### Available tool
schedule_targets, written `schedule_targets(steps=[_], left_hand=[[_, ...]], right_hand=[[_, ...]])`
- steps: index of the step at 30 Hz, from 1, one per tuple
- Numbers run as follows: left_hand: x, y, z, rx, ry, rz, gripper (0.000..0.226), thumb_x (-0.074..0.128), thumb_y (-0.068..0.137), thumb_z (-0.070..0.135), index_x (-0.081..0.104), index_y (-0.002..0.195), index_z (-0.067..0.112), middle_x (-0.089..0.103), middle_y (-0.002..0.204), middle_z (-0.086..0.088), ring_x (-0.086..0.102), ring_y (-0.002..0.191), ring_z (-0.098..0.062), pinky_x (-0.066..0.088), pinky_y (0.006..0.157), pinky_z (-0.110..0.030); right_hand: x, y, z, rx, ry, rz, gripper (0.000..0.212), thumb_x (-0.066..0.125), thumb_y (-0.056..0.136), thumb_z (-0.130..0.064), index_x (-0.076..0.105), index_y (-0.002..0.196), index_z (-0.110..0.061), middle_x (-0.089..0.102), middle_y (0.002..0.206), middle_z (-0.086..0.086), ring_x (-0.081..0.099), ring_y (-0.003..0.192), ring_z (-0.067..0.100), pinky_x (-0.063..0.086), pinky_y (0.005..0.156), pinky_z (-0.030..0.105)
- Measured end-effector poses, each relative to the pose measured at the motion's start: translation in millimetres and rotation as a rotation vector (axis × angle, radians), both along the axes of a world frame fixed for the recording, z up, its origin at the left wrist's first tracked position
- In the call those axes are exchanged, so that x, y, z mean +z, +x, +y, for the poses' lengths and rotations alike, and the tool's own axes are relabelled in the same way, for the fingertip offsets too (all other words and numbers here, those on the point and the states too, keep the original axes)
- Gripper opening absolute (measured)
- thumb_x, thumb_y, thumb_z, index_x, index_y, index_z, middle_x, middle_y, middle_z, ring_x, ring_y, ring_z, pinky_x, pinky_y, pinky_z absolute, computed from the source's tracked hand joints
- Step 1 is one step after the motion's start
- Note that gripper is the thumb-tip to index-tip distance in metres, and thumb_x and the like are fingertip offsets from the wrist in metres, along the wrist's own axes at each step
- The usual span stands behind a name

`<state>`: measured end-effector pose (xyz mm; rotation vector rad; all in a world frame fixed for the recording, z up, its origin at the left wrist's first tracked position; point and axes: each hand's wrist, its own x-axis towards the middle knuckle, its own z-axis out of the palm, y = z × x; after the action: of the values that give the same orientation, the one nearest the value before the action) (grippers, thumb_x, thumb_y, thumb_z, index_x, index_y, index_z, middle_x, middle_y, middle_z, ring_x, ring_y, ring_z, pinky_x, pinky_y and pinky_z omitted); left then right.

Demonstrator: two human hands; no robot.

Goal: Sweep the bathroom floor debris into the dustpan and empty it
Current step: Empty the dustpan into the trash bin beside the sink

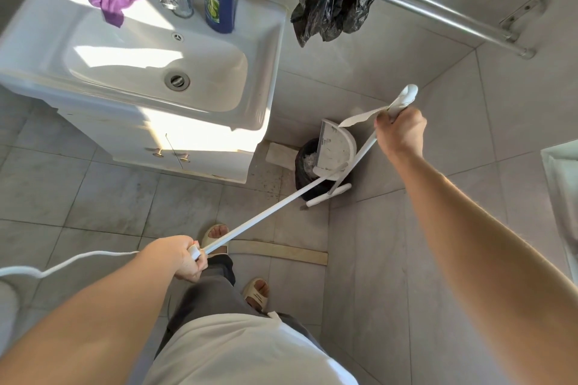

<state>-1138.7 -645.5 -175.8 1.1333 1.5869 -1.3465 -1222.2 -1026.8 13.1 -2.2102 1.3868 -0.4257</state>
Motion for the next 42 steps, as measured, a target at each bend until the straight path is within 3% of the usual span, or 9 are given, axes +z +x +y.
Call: schedule_targets(steps=[7,11,14,19,26,30,32,35,42], left_hand=[[-2.6,-6.6,1.7,0.011,0.027,0.030,0.036,0.058,0.087,0.012,0.057,0.123,0.005,0.056,0.114,-0.004,0.046,0.086,-0.020,0.045,0.041,-0.023],[-4.9,-9.3,4.6,-0.006,0.022,0.031,0.037,0.058,0.089,0.015,0.056,0.124,0.003,0.055,0.116,-0.007,0.046,0.086,-0.021,0.045,0.044,-0.024],[-4.8,-9.1,5.7,0.009,0.027,0.031,0.041,0.059,0.089,0.015,0.053,0.126,0.001,0.052,0.118,-0.009,0.047,0.086,-0.021,0.047,0.046,-0.024],[-2.1,-12.0,9.2,0.042,0.056,0.011,0.041,0.060,0.089,0.014,0.052,0.127,0.002,0.051,0.117,-0.010,0.050,0.089,-0.021,0.047,0.046,-0.025],[4.7,-16.4,8.9,0.094,0.056,-0.010,0.040,0.059,0.092,0.019,0.049,0.127,0.002,0.047,0.105,-0.012,0.052,0.092,-0.012,0.051,0.054,-0.021],[7.4,-20.7,10.4,0.092,0.045,-0.025,0.037,0.060,0.092,0.017,0.052,0.125,0.005,0.049,0.105,-0.011,0.052,0.074,-0.017,0.045,0.040,-0.023],[7.0,-21.6,11.6,0.090,0.043,-0.025,0.038,0.059,0.091,0.015,0.051,0.127,0.003,0.049,0.107,-0.011,0.051,0.080,-0.018,0.047,0.045,-0.021],[8.8,-23.3,12.5,0.085,0.026,-0.004,0.041,0.058,0.092,0.017,0.049,0.129,0.000,0.050,0.111,-0.012,0.050,0.092,-0.016,0.047,0.047,-0.023],[4.4,-27.8,15.2,0.035,0.023,-0.007,0.045,0.060,0.091,0.016,0.047,0.130,-0.002,0.051,0.120,-0.015,0.050,0.090,-0.023,0.045,0.044,-0.026]], right_hand=[[6.2,1.7,7.2,0.078,-0.064,0.046,0.040,0.051,0.089,-0.014,0.032,0.054,-0.014,0.037,0.053,0.000,0.032,0.044,0.015,0.029,0.042,0.022],[4.5,-1.9,7.3,0.062,-0.041,0.019,0.031,0.053,0.084,-0.017,0.054,0.065,0.007,0.051,0.058,0.011,0.045,0.051,0.024,0.042,0.046,0.028],[3.4,-7.1,6.3,0.043,-0.040,0.009,0.032,0.053,0.086,-0.014,0.056,0.071,0.014,0.053,0.061,0.013,0.048,0.054,0.024,0.045,0.049,0.033],[11.7,-0.1,12.8,0.124,-0.088,0.016,0.037,0.050,0.086,-0.010,0.031,0.054,-0.013,0.035,0.050,-0.001,0.028,0.045,0.016,0.028,0.042,0.024],[13.2,-4.2,13.4,0.079,-0.051,0.023,0.036,0.050,0.088,-0.012,0.035,0.055,-0.013,0.039,0.053,-0.002,0.035,0.044,0.012,0.030,0.042,0.020],[20.9,1.0,23.3,0.145,-0.061,0.005,0.037,0.046,0.084,-0.004,0.026,0.055,-0.017,0.031,0.052,-0.003,0.025,0.042,0.013,0.020,0.032,0.012],[23.8,-3.1,23.3,0.137,-0.064,-0.008,0.036,0.043,0.081,-0.003,0.022,0.055,-0.017,0.026,0.051,-0.003,0.022,0.041,0.013,0.017,0.033,0.014],[24.0,-11.3,18.6,0.101,-0.062,0.007,0.036,0.044,0.081,-0.005,0.024,0.054,-0.015,0.028,0.051,-0.002,0.023,0.041,0.013,0.020,0.033,0.017],[24.6,-1.9,25.9,0.086,-0.020,0.018,0.031,0.051,0.084,-0.013,0.036,0.056,-0.017,0.039,0.057,-0.001,0.034,0.044,0.012,0.031,0.043,0.020]])
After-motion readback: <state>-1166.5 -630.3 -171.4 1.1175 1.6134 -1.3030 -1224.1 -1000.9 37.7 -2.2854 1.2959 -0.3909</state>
